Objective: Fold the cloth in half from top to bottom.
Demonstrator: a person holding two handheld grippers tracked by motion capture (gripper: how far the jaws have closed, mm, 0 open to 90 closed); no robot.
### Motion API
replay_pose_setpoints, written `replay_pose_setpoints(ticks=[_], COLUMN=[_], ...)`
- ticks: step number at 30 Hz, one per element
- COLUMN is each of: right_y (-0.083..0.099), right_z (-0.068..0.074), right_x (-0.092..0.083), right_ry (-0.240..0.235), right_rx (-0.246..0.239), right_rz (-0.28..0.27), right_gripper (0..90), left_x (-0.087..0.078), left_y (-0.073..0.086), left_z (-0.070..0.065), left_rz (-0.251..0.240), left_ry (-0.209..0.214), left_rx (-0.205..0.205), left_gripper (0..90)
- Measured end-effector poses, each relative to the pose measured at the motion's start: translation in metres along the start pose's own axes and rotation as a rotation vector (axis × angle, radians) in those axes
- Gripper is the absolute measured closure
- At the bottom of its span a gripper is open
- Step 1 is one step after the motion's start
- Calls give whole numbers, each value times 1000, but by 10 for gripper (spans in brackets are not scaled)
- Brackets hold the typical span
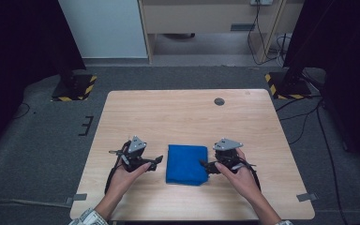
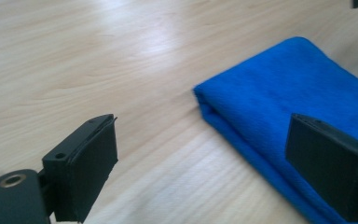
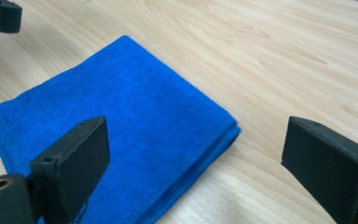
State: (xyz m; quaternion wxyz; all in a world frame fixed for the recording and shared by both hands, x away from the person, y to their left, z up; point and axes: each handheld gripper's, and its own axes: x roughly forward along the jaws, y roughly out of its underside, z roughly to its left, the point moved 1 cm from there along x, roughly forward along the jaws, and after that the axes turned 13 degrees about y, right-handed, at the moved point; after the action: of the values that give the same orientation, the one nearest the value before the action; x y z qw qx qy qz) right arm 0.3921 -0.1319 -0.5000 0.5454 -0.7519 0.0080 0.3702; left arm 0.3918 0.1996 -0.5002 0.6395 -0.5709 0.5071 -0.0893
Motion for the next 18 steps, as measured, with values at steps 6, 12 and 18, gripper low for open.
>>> replay_pose_setpoints(ticks=[6, 12, 18], right_y=[-1, 1, 3], right_z=[-16, -30, -42], right_x=[-5, -6, -8], right_ry=[30, 58, 82], right_rx=[42, 59, 76], right_rz=[-16, -11, -12], right_gripper=[78, 78, 78], left_x=[-12, -19, -19], left_y=[4, 9, 11], left_z=[21, 37, 40], left_rz=[-11, -4, -3], left_ry=[-55, -89, -94], left_rx=[-26, -44, -50], left_gripper=[90, 89, 88])
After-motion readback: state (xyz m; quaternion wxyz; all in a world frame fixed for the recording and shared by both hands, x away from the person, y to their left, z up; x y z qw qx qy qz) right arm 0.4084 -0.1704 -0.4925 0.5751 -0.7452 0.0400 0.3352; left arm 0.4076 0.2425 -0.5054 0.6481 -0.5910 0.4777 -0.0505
